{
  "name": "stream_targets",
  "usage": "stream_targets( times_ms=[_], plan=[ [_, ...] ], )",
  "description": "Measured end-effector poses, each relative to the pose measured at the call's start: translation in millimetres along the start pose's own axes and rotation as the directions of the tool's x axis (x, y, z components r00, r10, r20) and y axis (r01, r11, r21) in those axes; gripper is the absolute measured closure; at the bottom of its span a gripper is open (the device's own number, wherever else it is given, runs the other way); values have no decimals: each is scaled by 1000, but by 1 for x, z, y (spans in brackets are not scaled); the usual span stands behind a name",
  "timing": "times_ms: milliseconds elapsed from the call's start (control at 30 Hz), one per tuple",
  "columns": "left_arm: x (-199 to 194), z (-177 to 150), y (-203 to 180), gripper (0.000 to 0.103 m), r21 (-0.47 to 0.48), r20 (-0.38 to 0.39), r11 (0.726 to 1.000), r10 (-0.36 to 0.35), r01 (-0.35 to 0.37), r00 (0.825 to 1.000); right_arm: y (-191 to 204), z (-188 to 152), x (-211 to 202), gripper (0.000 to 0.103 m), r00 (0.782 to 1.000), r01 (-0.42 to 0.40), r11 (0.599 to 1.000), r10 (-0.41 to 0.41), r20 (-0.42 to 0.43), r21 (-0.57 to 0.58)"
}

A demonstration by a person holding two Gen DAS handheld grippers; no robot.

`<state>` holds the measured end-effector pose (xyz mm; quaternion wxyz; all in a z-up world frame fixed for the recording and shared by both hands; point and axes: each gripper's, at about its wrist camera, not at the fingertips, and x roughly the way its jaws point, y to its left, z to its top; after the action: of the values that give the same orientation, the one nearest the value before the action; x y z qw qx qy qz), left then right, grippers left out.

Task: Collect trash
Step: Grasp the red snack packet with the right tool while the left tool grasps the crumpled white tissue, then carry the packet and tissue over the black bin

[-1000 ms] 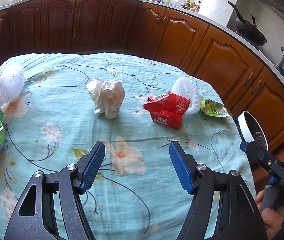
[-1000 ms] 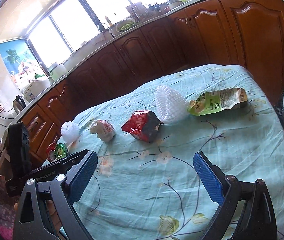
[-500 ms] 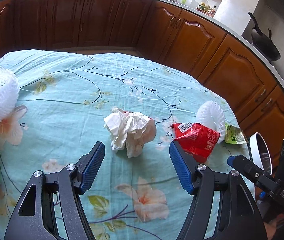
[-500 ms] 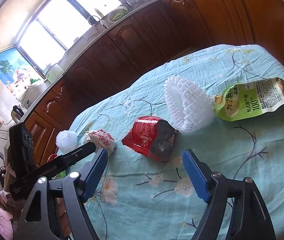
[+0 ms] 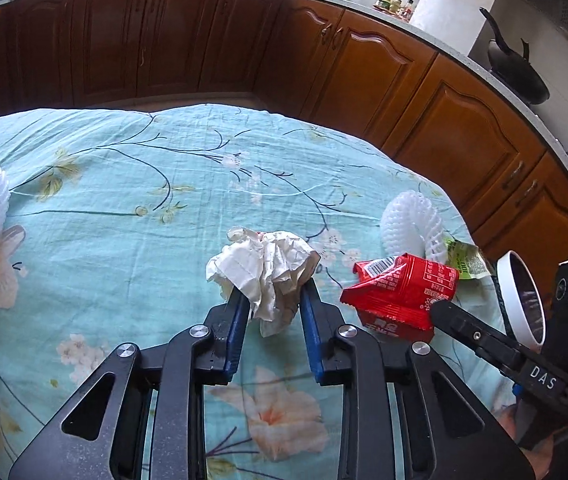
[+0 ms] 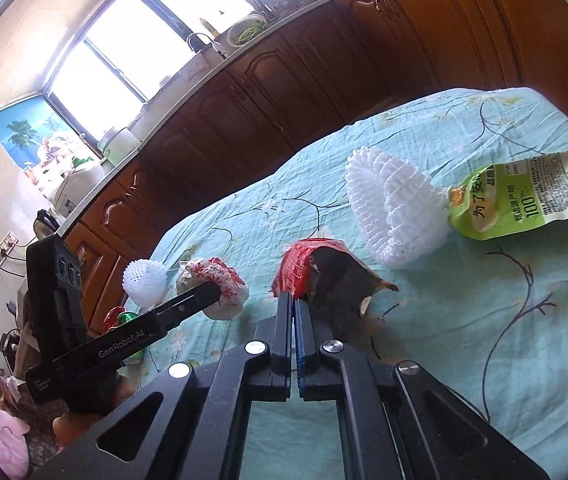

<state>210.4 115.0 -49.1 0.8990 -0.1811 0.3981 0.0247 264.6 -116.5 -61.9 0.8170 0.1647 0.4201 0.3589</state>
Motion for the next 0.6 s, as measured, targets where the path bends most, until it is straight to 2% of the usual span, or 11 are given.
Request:
stream_targets(
  times_ms=[167, 300, 600],
  plan=[
    [-19, -14, -26, 79, 41, 5, 997, -65, 65, 998, -1, -9, -38, 102, 999, 14, 999, -13, 42, -29],
    [-30, -26, -62, 79, 95, -5, 987, -127, 127, 992, -13, -14, -68, 102, 997, 44, 999, -42, 72, -24],
    [-27, -43, -131, 79, 193, -66, 955, -219, 227, 974, -45, -23, -129, 102, 983, 121, 992, -122, 137, 16]
  ],
)
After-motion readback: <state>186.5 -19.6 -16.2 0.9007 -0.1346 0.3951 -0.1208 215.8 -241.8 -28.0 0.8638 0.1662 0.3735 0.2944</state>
